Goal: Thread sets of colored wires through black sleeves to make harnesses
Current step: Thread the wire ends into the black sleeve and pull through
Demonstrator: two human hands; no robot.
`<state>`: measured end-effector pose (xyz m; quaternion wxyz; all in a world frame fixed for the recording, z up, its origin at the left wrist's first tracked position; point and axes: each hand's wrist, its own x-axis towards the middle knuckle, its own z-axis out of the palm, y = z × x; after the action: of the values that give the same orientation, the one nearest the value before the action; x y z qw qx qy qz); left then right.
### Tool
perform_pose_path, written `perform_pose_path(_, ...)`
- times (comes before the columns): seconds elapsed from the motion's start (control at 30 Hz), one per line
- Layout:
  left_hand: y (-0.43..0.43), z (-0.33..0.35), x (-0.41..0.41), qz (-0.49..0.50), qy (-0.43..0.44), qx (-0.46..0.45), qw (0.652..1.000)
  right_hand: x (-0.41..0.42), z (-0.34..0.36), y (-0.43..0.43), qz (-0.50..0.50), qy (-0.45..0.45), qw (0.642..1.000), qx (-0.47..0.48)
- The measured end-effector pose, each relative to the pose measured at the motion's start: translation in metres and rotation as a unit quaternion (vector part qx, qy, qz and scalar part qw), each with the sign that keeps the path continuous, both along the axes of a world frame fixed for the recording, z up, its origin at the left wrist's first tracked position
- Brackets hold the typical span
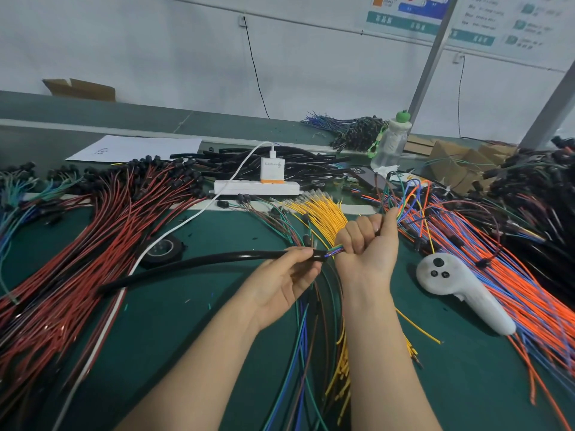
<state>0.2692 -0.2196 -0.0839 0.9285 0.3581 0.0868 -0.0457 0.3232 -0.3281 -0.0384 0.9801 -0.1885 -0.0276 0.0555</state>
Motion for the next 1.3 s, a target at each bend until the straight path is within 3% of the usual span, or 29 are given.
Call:
perform_pose_path(0.37,-0.0016,0.0046,-0.0043,-0.038,0.033,-0.095,0.994,-0.0002,-0.001,-0.0002,0.015,-0.03,0.999,0.016)
perform_pose_path(1.03,-0.0027,0.0045,-0.0038,-0.033,0.038,-0.09,0.995,-0.0014,0.0008,0.0024,-0.029,-0.055,0.997,-0.038)
perform_pose_path(1.3,-0.0063,0.0032,-0.0026,-0.002,0.022,-0.034,0.999,-0.0009,-0.0002,0.0028,-0.055,-0.058,0.995,-0.065)
